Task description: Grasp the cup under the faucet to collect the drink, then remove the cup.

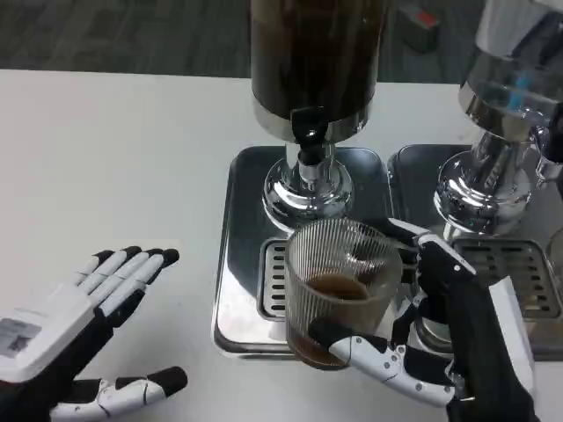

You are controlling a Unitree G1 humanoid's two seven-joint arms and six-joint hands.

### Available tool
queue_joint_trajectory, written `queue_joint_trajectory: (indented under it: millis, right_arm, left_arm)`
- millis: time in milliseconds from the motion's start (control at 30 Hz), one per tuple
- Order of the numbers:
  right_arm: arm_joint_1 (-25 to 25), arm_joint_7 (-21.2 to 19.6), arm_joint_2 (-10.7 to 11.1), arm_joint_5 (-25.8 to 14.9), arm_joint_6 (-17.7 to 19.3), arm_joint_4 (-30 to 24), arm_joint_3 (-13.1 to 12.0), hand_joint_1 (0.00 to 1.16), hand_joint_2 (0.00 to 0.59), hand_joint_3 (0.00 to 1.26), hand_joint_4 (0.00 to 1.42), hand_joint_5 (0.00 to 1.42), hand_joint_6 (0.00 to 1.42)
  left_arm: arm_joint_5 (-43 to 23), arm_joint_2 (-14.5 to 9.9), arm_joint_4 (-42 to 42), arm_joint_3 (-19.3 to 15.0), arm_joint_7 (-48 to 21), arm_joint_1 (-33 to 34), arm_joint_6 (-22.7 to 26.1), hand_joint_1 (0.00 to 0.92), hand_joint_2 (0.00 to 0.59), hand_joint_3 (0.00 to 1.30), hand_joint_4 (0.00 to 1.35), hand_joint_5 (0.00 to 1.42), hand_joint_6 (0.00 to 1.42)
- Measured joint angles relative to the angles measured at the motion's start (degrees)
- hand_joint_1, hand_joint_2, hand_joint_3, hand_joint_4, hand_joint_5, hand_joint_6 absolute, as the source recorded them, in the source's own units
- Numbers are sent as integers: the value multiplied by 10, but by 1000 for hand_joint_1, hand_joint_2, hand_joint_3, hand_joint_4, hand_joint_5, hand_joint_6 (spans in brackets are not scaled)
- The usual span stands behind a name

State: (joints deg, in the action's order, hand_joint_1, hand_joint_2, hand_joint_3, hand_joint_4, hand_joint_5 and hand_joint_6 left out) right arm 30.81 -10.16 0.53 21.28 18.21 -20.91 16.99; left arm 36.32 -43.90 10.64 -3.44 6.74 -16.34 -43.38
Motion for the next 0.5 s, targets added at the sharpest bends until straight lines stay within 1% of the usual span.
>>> queue_joint_trajectory:
  millis: [67,267,500]
  right_arm:
    - [2,4,0,-6,0,0,0,869,228,497,700,867,1183]
    - [8,4,0,-6,0,0,-1,869,230,497,704,867,1197]
    - [14,5,3,-8,0,-1,-10,868,230,497,710,867,1200]
  left_arm:
    - [0,3,0,0,0,0,7,0,171,0,0,0,0]
    - [0,6,-1,2,0,0,12,0,168,0,0,0,0]
    - [0,15,-12,4,-1,0,15,0,167,0,0,0,0]
